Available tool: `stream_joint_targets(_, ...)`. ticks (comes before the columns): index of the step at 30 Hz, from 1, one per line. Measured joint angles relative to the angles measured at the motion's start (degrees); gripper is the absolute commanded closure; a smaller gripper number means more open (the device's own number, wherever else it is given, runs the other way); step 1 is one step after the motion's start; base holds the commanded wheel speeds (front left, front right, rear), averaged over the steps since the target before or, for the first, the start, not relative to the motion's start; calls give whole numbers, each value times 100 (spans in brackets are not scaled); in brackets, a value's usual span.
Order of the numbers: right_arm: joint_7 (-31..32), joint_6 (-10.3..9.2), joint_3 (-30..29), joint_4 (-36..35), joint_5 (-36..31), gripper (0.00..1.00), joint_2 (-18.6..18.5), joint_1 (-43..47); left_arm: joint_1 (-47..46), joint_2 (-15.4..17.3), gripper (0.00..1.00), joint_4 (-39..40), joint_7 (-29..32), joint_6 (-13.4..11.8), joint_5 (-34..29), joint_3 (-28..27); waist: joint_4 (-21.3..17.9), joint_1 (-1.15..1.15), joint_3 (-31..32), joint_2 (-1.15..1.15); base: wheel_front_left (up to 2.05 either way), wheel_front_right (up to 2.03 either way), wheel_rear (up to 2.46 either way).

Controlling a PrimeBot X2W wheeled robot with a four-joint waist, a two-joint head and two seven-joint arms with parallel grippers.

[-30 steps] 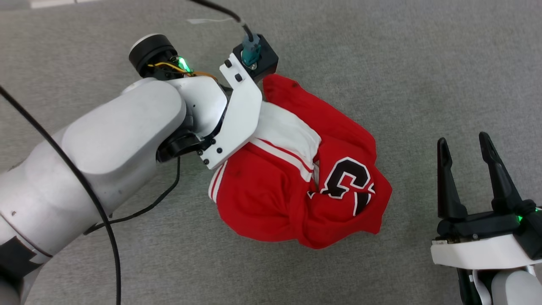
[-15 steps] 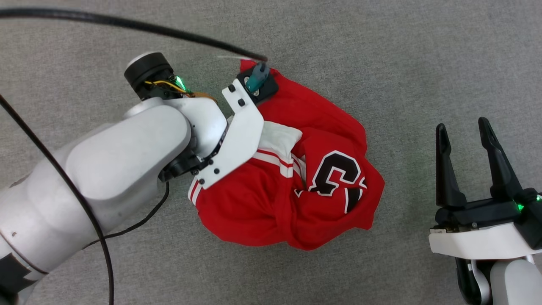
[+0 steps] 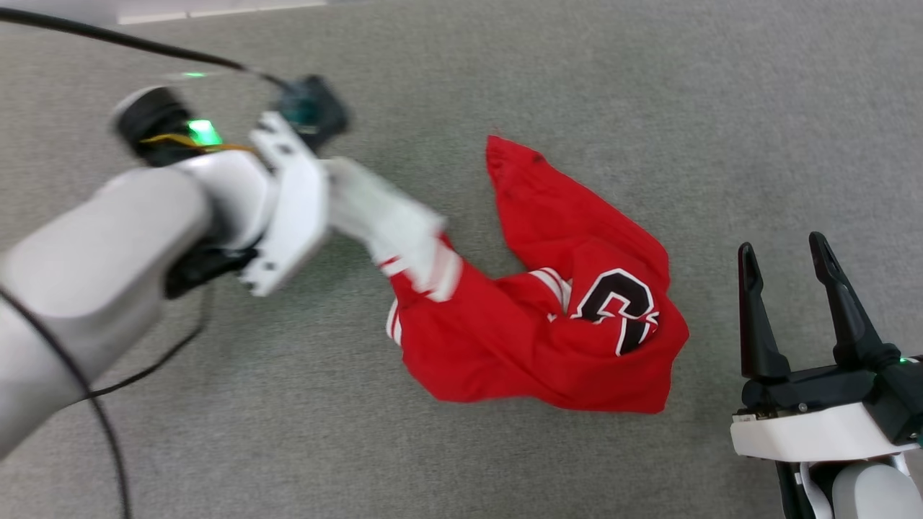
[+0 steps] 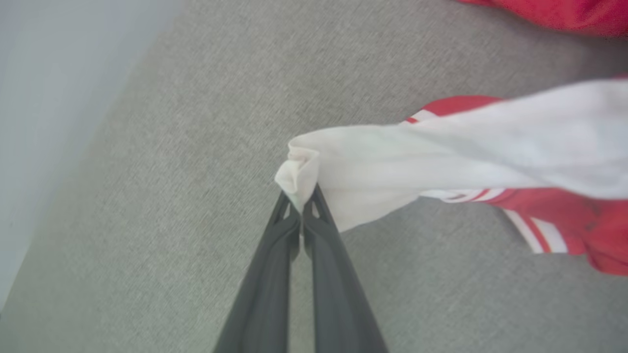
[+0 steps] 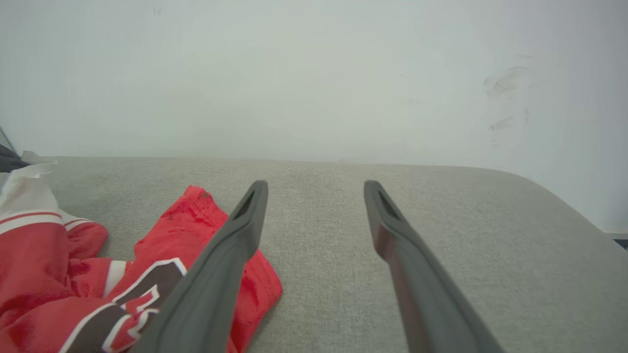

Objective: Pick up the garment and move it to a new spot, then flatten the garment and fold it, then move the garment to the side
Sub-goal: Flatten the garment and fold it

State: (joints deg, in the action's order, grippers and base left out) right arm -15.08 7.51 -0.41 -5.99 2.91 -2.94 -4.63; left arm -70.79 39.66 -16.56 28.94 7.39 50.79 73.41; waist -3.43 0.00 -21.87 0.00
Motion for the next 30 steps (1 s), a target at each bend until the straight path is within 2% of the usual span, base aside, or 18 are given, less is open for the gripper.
stream_joint_targets(4, -1, 0, -25, -10, -38, 0, -1, 39, 279, 557, 100, -591, -357, 0, 188, 0, 182, 0, 140, 0, 0, 0, 0)
stream_joint_targets(7, 0, 0, -32, -29, -52, 0, 0, 56, 615, 831, 100, -973, -503, 0, 311, -3, 256, 0, 162, 0, 0, 0, 0)
stream_joint_targets(12, 0, 0, -78, -22, -92, 0, -2, 125, 1183, 923, 100, -1441, -604, 1, 590, -4, 333, 0, 123, 0, 0, 0, 0)
stream_joint_targets(15, 0, 0, -74, -1, -104, 0, -1, 124, 1288, 850, 100, -1623, -676, 0, 702, -44, 380, 0, 133, 0, 0, 0, 0)
stream_joint_targets(16, 0, 0, -75, 5, -129, 0, -1, 124, 1312, 804, 65, -1663, -757, -18, 744, -77, 397, 0, 154, 0, 0, 0, 0)
stream_joint_targets(17, 0, 0, -74, 13, -144, 0, -1, 124, 1345, 758, 0, -1685, -888, -62, 740, -103, 415, 0, 184, 0, 0, 0, 0)
stream_joint_targets(20, 0, 0, -83, 24, -199, 0, -1, 124, 1367, 644, 0, -1652, -1628, -253, 565, -247, 457, 0, 325, 0, 0, 0, 0)
stream_joint_targets(22, 0, 0, -121, 10, -253, 0, 0, 122, 1336, 627, 0, -1555, -2292, -505, 400, -426, 485, 0, 449, 0, 0, 0, 0)
stream_joint_targets(26, 0, 0, -266, -81, -385, 0, -1, 104, 1441, 680, 0, -1154, -3528, -1193, 212, -794, 556, -1, 716, 0, 0, 0, 0)
stream_joint_targets(30, 0, 0, -276, -136, -695, 0, -1, -77, 1975, 724, 0, -509, -4251, -1954, 108, -1034, 660, -1, 943, 0, 0, 0, 0)
